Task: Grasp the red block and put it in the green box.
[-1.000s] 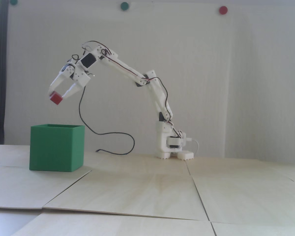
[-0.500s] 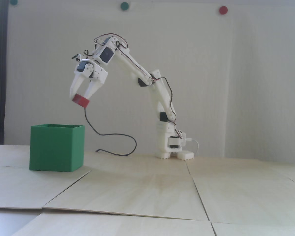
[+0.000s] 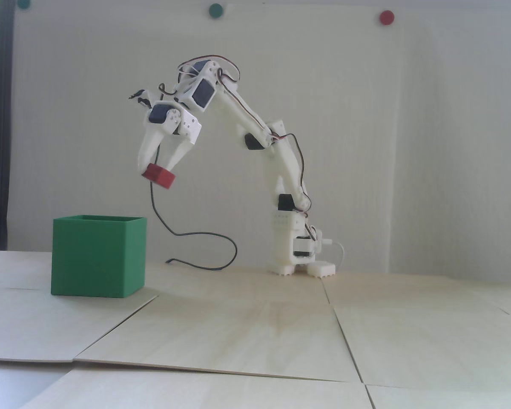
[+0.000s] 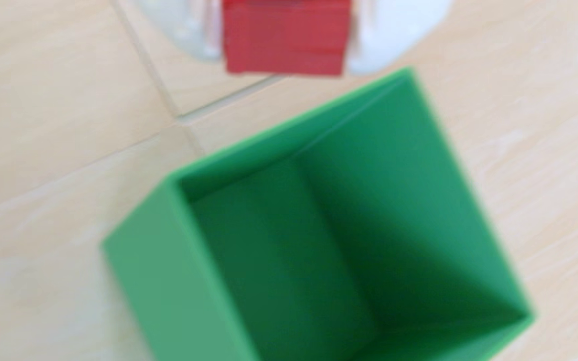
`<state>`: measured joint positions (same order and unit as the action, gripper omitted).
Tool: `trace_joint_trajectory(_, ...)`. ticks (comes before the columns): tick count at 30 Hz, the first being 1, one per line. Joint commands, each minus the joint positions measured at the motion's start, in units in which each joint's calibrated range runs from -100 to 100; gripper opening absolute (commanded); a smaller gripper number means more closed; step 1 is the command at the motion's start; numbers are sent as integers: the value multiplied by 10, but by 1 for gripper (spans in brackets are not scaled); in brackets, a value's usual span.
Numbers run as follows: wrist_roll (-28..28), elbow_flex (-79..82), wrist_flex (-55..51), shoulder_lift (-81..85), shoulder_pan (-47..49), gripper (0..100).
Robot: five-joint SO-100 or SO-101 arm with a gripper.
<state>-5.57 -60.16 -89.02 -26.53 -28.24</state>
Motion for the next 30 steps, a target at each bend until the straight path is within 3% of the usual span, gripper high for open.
trace_joint_trajectory(1,4,-44,62,58,13,2)
trace_joint_trajectory(15,1,-48,215,-43,-51,2)
trace_joint_trajectory(20,0,-48,225,-42,-55,2)
trace_joint_trajectory(23,0,-48,223,-40,-54,10)
trace_joint_trajectory(27,3,-48,220,-40,-54,33)
trace_joint_trajectory(30,0,-48,220,-40,-55,31)
